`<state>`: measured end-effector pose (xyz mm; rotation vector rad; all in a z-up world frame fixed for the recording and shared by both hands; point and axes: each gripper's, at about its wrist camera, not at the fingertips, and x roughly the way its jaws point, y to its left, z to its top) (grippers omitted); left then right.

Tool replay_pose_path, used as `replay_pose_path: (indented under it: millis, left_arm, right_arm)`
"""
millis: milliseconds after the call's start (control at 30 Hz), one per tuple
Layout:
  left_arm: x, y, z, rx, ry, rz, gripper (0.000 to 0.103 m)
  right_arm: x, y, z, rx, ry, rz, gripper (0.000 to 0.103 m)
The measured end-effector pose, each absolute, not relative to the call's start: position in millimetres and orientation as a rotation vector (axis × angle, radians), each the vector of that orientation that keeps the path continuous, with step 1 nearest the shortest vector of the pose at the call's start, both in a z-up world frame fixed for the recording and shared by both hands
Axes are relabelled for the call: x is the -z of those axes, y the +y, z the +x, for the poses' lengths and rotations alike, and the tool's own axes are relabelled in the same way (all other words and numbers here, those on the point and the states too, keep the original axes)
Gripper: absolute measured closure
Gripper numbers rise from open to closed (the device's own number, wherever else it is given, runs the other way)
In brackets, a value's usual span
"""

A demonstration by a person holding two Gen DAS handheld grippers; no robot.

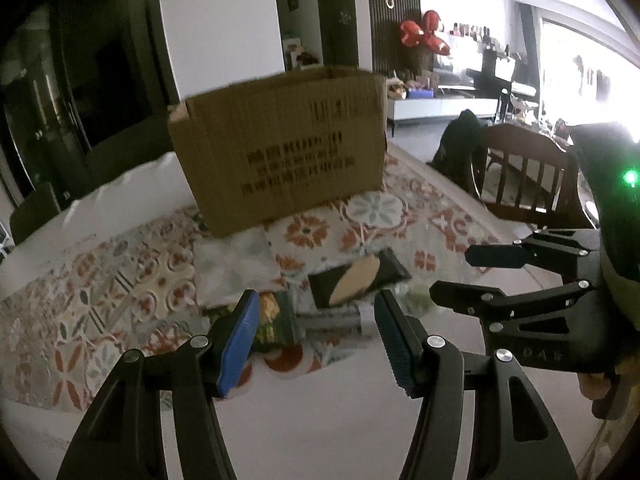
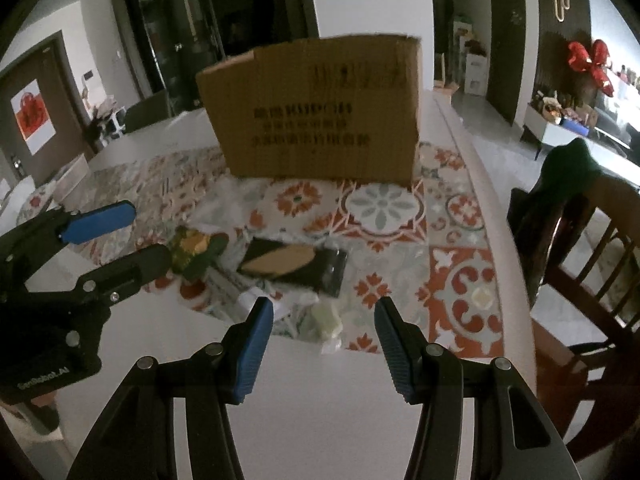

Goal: Organize snacks
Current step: 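Move both open tools back from the box to the snack pile, then grasp the white stick snack with the left tool while the right tool grasps the pale green candy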

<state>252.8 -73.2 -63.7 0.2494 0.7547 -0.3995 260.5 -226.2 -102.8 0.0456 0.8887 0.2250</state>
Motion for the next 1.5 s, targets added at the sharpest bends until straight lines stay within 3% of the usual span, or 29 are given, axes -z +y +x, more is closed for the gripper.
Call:
replay_pose_path:
  millis: [233,800,933,1500]
  left_arm:
    - [82,-74,256,0.416,0.798,0.250,0.045]
    - [101,-76,260,0.548,0.814,0.311,0.045]
    - [105,-75,263,0.579,0.815,0.344,0.045]
    - [115,-90,288,0.757,0.844,0.532,0.043]
  right_arm:
    - [121,-226,268,-0.236,0.941,0.064,0.050]
    - [137,-215,277,-0.235,0.959,0.020,0.065]
    - [138,-212,276,-0.221,0.950,-0.007,0.082]
    - [124,-210,252,-0.086,0.893,0.188,0.083]
